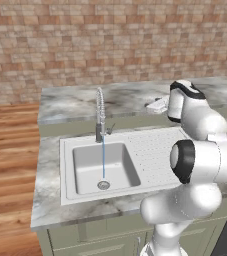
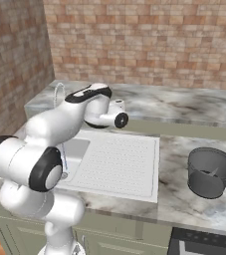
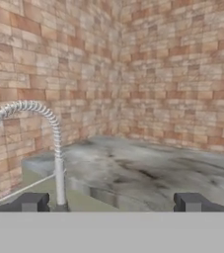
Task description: Turn on the sink faucet and place the jug under the water for a few seconds to fill it up.
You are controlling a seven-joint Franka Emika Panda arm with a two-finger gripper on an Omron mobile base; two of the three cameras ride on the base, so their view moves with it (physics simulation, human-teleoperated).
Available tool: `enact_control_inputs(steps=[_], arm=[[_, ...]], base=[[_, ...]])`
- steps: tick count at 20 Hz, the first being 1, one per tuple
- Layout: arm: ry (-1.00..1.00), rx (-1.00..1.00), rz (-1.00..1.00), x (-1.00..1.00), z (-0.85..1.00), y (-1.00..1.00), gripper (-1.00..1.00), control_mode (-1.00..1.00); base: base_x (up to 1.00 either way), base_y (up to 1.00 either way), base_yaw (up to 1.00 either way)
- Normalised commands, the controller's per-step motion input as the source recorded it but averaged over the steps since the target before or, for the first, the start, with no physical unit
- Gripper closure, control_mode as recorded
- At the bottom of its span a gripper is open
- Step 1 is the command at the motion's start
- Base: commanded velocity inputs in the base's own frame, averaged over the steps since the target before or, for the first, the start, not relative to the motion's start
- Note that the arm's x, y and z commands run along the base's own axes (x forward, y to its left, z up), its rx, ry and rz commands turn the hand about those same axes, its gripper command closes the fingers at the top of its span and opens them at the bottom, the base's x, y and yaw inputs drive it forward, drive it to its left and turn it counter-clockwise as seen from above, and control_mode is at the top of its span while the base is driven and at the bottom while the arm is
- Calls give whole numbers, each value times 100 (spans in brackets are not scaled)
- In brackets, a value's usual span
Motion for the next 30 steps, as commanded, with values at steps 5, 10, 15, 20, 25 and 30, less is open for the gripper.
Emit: enact_control_inputs(steps=[5, 10, 15, 20, 25, 30], arm=[[0, -2, 7, -61, 1, -25, -100, -100], [4, -3, 3, -43, 0, -4, -100, -100], [14, -10, 0, -17, 0, 14, -100, -100], [16, -15, -7, -13, -2, 32, -100, -100], [16, -14, -21, -26, -3, 27, -100, -100], [19, -10, -26, -39, 0, 12, -100, -100]], base=[[0, 0, 0], [0, 0, 0], [0, 0, 0], [0, 0, 0], [0, 0, 0], [0, 0, 0]])
